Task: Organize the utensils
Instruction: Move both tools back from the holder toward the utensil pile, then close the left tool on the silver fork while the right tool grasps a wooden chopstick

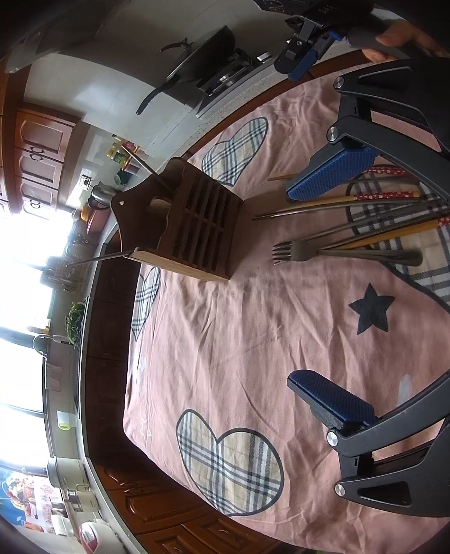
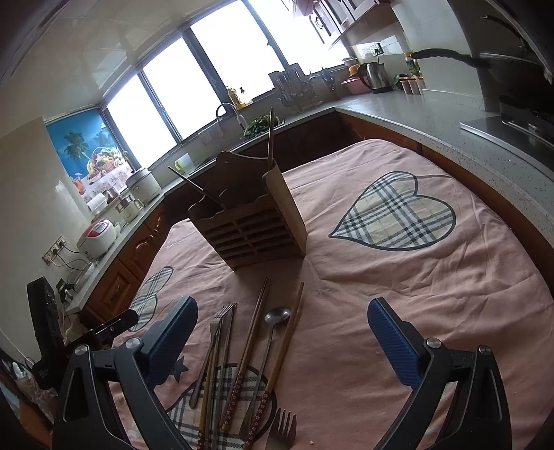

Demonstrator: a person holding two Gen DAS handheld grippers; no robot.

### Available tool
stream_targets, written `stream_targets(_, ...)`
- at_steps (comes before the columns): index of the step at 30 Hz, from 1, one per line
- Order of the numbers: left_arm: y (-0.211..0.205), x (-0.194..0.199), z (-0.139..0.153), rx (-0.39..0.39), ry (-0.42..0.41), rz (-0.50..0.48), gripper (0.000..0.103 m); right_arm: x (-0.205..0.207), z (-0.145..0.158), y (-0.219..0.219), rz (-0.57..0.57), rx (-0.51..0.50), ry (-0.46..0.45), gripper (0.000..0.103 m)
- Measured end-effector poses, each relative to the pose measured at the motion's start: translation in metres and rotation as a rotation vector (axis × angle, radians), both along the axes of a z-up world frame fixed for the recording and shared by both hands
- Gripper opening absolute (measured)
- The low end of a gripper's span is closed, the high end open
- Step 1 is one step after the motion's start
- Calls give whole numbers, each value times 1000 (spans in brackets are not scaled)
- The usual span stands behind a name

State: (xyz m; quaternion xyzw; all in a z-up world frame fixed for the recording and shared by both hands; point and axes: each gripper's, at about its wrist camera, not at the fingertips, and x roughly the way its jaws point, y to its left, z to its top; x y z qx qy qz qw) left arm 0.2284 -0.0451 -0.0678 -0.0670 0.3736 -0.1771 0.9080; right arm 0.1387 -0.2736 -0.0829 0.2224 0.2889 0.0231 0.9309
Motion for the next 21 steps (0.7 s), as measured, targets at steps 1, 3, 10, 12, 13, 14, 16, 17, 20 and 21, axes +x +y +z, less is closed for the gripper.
stream_targets(1,-3,1,-2,8,6,-11,101,1,0,0,0,-2,3,99)
stream_targets(3,-9,4,-6,23,15,-25,101,4,-2,1,3,-5,10,99)
stream_targets(10,-24,16,-19,57,57,-78,101,17,-10,-2,11,6,49,95)
stream_targets(12,-28,19,-23,66,72,-94,101,20,-12,-2,13,8,56,92)
stream_targets(13,-29,19,-24,69,77,-99,101,21,-13,-2,14,6,61,88)
stream_targets(14,-31,20,-26,72,81,-103,100,24,-15,-2,15,7,67,85)
stream_targets(16,-34,22,-29,81,88,-110,100,28,-19,-2,17,11,79,80)
stream_targets(17,-35,24,-30,85,92,-112,100,30,-20,-2,18,9,87,75)
stream_targets(20,-40,28,-33,94,103,-122,100,39,-27,0,27,11,113,68)
stream_targets(21,-41,29,-34,94,104,-124,100,43,-29,1,31,8,122,68)
